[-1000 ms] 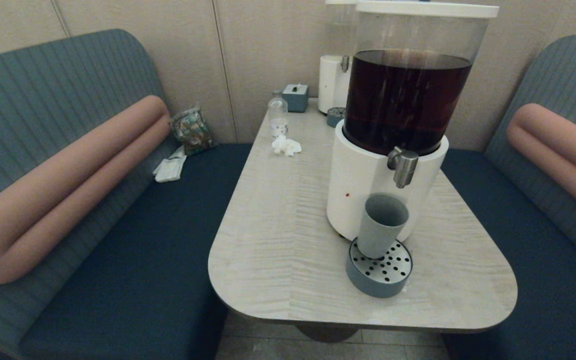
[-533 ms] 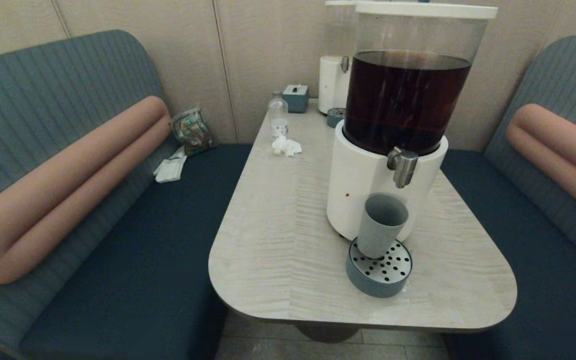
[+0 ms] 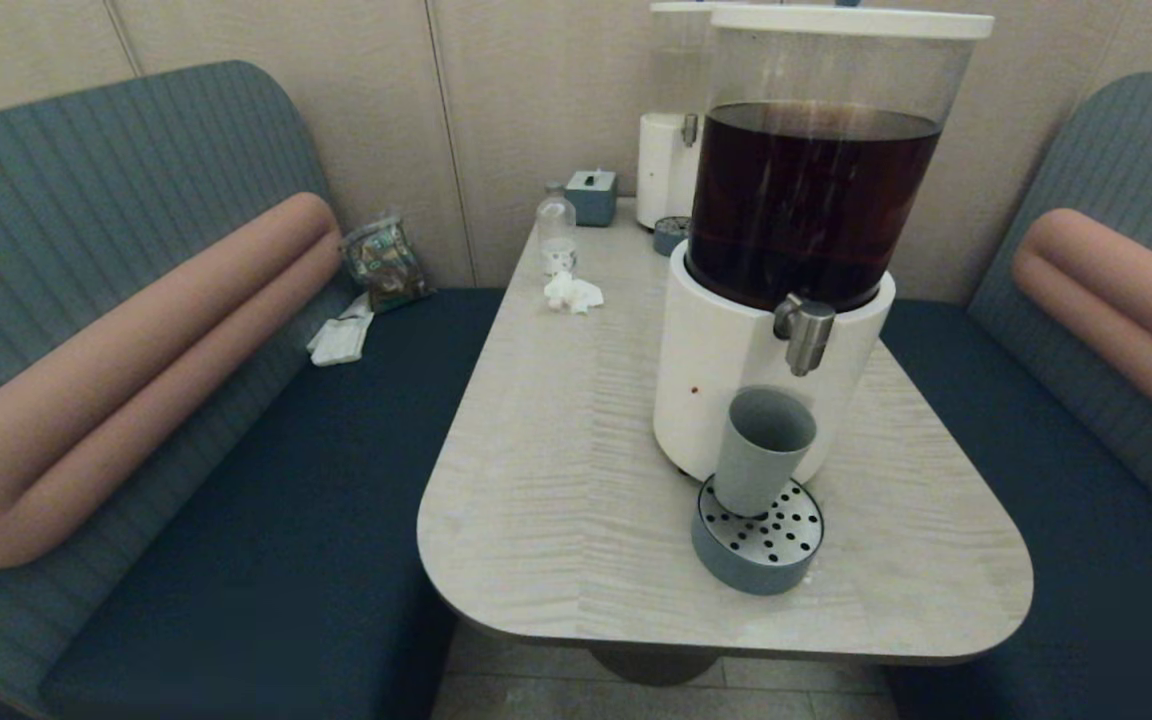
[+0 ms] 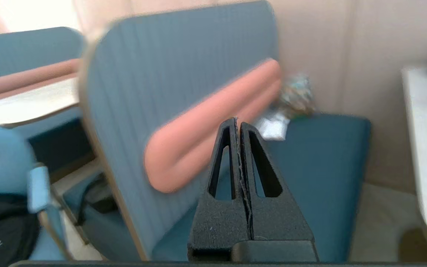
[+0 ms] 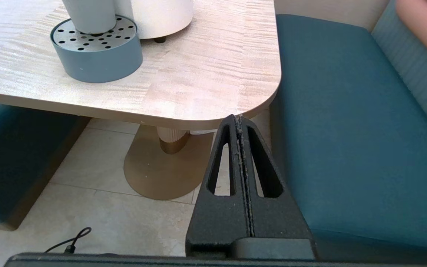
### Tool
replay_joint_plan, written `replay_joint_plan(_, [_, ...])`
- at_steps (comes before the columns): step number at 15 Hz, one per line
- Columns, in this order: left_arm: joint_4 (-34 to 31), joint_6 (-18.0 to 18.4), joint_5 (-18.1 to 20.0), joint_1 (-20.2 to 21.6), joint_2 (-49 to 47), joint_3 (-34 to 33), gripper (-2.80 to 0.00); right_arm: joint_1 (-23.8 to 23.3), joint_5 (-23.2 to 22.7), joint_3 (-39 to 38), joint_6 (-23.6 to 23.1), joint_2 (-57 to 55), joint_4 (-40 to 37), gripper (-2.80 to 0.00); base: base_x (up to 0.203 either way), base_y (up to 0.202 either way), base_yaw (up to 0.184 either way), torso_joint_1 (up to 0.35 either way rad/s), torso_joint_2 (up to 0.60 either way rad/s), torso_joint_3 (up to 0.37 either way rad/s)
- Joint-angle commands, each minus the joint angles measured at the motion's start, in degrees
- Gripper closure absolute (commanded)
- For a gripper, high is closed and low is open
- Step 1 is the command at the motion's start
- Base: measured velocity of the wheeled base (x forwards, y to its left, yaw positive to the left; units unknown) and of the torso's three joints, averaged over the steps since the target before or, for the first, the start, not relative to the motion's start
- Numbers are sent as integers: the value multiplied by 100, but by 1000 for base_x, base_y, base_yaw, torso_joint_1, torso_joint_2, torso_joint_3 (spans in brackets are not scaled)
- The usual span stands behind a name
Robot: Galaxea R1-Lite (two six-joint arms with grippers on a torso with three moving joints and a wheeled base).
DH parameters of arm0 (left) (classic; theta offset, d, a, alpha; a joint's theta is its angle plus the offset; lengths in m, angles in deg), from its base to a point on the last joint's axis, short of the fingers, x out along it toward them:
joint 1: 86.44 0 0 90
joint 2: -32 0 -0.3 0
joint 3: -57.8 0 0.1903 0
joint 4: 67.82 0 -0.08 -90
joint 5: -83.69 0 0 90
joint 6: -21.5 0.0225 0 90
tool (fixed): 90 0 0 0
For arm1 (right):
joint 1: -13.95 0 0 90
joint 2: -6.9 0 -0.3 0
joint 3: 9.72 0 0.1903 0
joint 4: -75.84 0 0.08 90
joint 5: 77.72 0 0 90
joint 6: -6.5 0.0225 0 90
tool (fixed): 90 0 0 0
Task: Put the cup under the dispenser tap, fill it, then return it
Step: Turn on the faucet
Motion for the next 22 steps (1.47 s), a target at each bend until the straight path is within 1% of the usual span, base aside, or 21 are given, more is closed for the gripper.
replay_joint_plan(1, [-681,3,392,47,675,-52,0,0,0,0,-3,2,-2,0,0,0,0,0,0,0])
replay_joint_plan(2, [-1200,-7,704,58,922,-71,0,0,0,0,-3,2,-2,0,0,0,0,0,0,0])
replay_joint_plan(3, [-1523,-133,979,64,1011,-133,0,0,-2,0,-3,2,-2,0,0,0,0,0,0,0])
replay_joint_plan(4, [-1656,-383,1095,66,1011,-211,0,0,-9,0,-3,2,-2,0,0,0,0,0,0,0])
replay_joint_plan(7, [-1801,-792,1808,67,1002,-636,0,0,-1,0,-3,2,-2,0,0,0,0,0,0,0])
replay_joint_plan(9, [-1783,-1144,2098,67,1002,-905,0,0,0,0,-3,2,-2,0,0,0,0,0,0,0])
replay_joint_plan(11, [-1806,-1463,2489,62,1006,-1074,0,0,-4,0,-3,2,-2,0,0,0,0,0,0,0])
replay_joint_plan(12, [-1791,-1539,2533,64,1003,-1167,0,0,0,0,4,2,-2,0,0,0,0,0,0,0])
replay_joint_plan(14, [-1770,-1836,2517,66,1002,-1158,0,0,-9,0,-3,2,-2,0,0,0,0,0,0,0])
replay_joint_plan(22, [-1770,-1836,2517,58,1002,-1158,0,0,-6,0,-38,2,-2,0,0,0,0,0,0,0])
